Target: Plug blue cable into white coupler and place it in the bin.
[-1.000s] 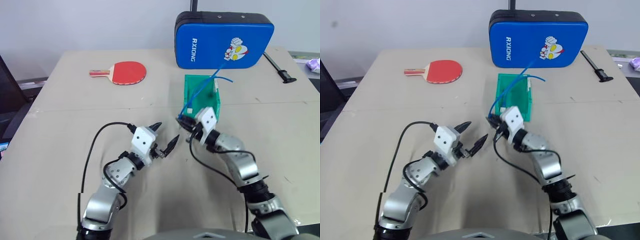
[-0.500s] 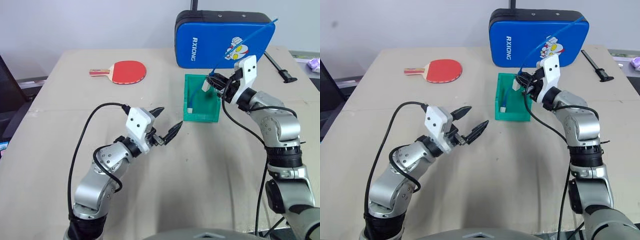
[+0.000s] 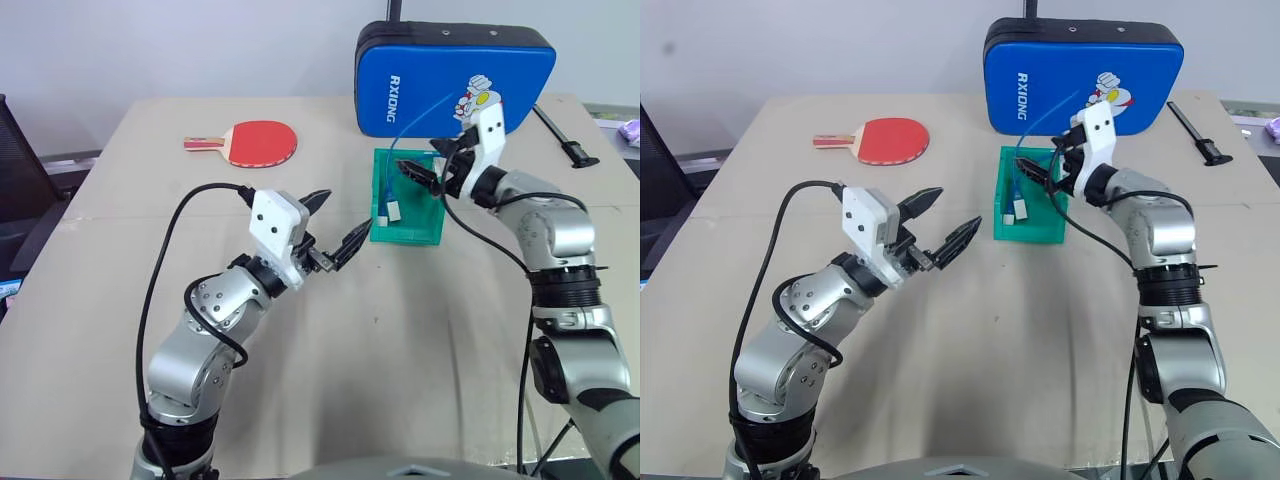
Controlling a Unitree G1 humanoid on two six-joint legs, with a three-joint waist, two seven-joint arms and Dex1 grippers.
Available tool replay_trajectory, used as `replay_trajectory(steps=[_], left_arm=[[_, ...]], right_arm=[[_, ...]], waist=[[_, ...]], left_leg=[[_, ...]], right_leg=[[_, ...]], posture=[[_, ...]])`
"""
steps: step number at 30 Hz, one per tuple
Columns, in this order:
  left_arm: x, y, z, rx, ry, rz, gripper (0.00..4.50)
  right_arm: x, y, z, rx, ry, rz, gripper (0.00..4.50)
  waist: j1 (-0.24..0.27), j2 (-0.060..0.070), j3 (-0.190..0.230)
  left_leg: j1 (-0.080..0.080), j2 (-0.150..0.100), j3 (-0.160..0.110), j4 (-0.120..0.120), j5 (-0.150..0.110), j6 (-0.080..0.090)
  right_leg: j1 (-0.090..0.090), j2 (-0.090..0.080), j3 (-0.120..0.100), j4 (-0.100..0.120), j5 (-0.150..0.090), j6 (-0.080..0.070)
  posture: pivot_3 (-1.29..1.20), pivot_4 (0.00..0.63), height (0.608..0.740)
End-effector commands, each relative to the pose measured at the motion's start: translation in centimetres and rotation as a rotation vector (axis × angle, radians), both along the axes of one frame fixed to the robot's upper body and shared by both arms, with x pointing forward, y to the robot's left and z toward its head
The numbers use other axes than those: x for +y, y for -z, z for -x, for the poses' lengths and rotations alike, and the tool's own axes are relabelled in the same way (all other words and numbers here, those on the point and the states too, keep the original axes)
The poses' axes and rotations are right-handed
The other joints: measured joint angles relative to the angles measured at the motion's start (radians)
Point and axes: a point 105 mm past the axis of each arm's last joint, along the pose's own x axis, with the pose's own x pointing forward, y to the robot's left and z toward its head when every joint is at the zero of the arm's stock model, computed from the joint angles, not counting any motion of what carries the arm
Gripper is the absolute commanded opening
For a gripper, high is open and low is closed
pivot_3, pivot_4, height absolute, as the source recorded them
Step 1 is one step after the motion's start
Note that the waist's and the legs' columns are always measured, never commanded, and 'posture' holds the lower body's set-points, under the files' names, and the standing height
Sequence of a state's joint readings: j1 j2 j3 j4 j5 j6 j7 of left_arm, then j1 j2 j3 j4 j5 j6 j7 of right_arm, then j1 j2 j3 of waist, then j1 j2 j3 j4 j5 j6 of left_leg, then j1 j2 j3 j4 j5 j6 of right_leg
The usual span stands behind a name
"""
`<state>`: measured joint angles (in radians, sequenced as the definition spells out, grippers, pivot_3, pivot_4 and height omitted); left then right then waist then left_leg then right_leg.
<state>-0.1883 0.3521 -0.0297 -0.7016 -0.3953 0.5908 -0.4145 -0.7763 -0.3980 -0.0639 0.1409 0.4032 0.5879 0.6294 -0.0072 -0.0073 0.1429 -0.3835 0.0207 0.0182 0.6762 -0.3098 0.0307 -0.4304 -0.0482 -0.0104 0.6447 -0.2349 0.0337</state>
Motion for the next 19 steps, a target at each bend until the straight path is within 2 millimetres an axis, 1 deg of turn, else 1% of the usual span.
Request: replay_trajectory(steps=[1, 2, 4, 5, 7, 8, 10, 11, 13, 16, 17, 19], left_arm=[[0.0, -0.4, 1.2, -0.03, 0.012, -0.011, 4.16], [0.3, 0.0, 1.2, -0.018, 0.001, -0.02, 4.16], [1.3, 1.2, 1.4, 0.025, -0.029, -0.029, 4.16], [1.6, 1.6, 1.5, 0.038, -0.038, -0.037, 4.16], [2.8, 3.1, 1.7, 0.084, -0.07, -0.066, 4.16], [3.3, 3.8, 1.8, 0.101, -0.089, -0.084, 4.16], [4.4, 5.2, 2.1, 0.141, -0.114, -0.1, 4.16], [4.9, 5.8, 2.3, 0.156, -0.126, -0.107, 4.16], [5.8, 6.9, 2.6, 0.186, -0.15, -0.111, 4.16], [6.3, 8.0, 2.9, 0.214, -0.169, -0.11, 4.16], [6.4, 8.5, 3.0, 0.219, -0.174, -0.128, 4.16], [6.4, 9.3, 3.5, 0.216, -0.163, -0.168, 4.16]], right_arm=[[-2.1, -0.4, 2.3, -0.032, -0.024, 0.003, 4.43], [-2.7, 0.2, 3.2, -0.022, -0.042, 0.02, 4.43], [-4.7, 1.7, 5.1, -0.006, -0.052, 0.063, 4.43], [-5.4, 2.1, 5.7, -0.008, -0.043, 0.08, 4.43], [-8.1, 3.9, 6.8, -0.033, 0.04, 0.113, 4.43], [-9.1, 5.0, 7.5, -0.04, 0.062, 0.14, 4.43], [-10.2, 6.7, 9.4, -0.083, 0.04, 0.168, 4.43], [-10.7, 7.7, 10.5, -0.077, 0.031, 0.166, 4.43], [-11.6, 10.2, 12.2, -0.001, 0.026, 0.18, 4.43], [-12.3, 12.0, 13.7, 0.055, 0.021, 0.18, 4.43], [-12.5, 12.6, 14.1, 0.066, 0.019, 0.196, 4.43], [-12.6, 13.6, 14.7, 0.114, -0.002, 0.209, 4.43]], waist=[[0.002, 0.0, 0.0], [0.002, 0.0, 0.0], [0.008, 0.0, 0.0], [0.01, 0.0, 0.0], [0.013, 0.0, 0.0], [0.013, 0.0, 0.0], [0.014, 0.0, 0.0], [0.013, 0.0, 0.001], [0.014, -0.001, 0.001], [0.014, -0.002, 0.004], [0.014, -0.002, 0.005], [0.013, -0.002, 0.005]], left_leg=[[0.0, 0.0, 0.0, 0.0, 0.0, 0.0], [0.0, 0.0, 0.0, 0.0, 0.0, 0.0], [0.0, 0.0, -0.001, 0.0, 0.0, 0.0], [0.0, 0.0, -0.001, 0.0, -0.001, 0.001], [0.0, 0.0, -0.001, -0.001, -0.001, 0.002], [0.0, 0.0, 0.0, 0.0, -0.003, 0.005], [0.003, 0.0, 0.001, 0.0, -0.003, 0.005], [0.005, 0.0, 0.001, 0.0, -0.003, 0.005], [0.008, 0.001, 0.001, 0.0, -0.003, 0.005], [0.016, 0.001, 0.002, 0.0, -0.003, 0.006], [0.021, 0.001, 0.003, 0.0, -0.003, 0.006], [0.023, 0.001, 0.005, 0.001, -0.003, 0.006]], right_leg=[[0.0, 0.0, 0.0, 0.0, 0.0, 0.0], [0.0, 0.0, 0.0, 0.0, 0.0, 0.0], [0.0, 0.0, 0.0, -0.001, 0.0, 0.0], [0.0, -0.001, 0.0, -0.001, 0.0, 0.0], [0.0, -0.001, 0.0, -0.002, 0.0, 0.0], [0.0, -0.001, 0.001, -0.002, 0.0, 0.0], [0.003, 0.001, 0.002, -0.001, 0.0, 0.0], [0.005, 0.002, 0.002, -0.001, 0.0, 0.0], [0.007, 0.003, 0.002, -0.001, -0.001, 0.0], [0.015, 0.003, 0.002, -0.001, -0.001, 0.0], [0.019, 0.003, 0.002, -0.001, -0.003, -0.004], [0.02, 0.004, 0.004, -0.001, -0.003, -0.004]], posture=[[0.0, 0.15, 0.74], [0.0, 0.15, 0.74], [0.0, 0.15, 0.74], [0.0, 0.15, 0.74], [0.0, 0.15, 0.74], [0.0, 0.15, 0.74], [0.0, 0.15, 0.74], [0.0, 0.15, 0.74], [0.0, 0.15, 0.74], [0.0, 0.15, 0.74], [0.0, 0.15, 0.74], [0.0, 0.15, 0.74]])
